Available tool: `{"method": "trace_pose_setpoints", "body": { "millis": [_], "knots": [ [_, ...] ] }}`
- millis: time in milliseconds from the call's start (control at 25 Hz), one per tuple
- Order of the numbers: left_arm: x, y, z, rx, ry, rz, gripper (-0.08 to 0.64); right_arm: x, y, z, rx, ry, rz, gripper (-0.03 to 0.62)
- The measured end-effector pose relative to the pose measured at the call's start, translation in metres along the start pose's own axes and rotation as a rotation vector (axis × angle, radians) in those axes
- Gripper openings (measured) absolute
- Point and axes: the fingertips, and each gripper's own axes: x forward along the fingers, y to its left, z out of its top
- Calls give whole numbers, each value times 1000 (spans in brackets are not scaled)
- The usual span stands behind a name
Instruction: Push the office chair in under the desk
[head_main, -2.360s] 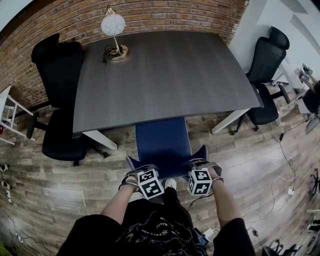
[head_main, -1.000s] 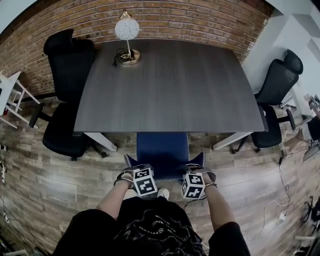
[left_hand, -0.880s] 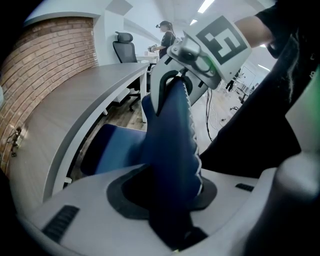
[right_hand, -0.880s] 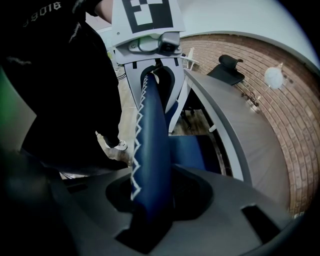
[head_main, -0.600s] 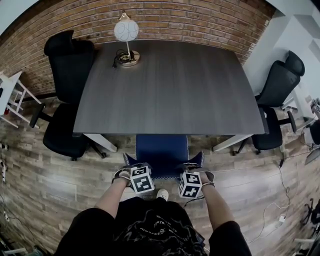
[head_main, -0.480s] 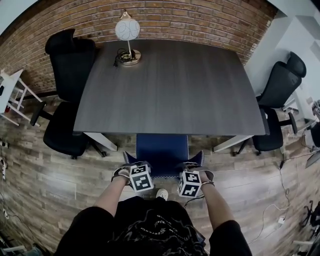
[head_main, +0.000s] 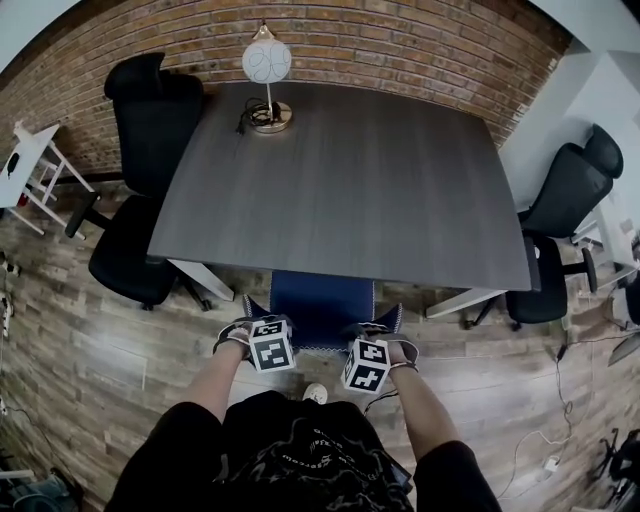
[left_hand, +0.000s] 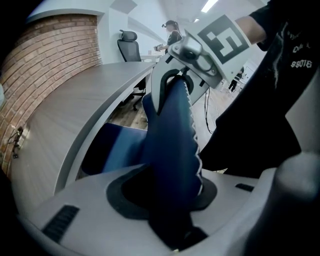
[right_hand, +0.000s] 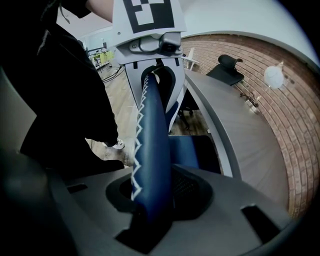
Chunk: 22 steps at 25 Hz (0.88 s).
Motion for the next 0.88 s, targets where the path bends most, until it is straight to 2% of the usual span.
{"method": "trace_pose_setpoints", "body": {
  "millis": [880],
  "knots": [
    [-2,41,-5,-2,17,26,138,8,-37,8,-14,-4,-11,109]
  ]
}}
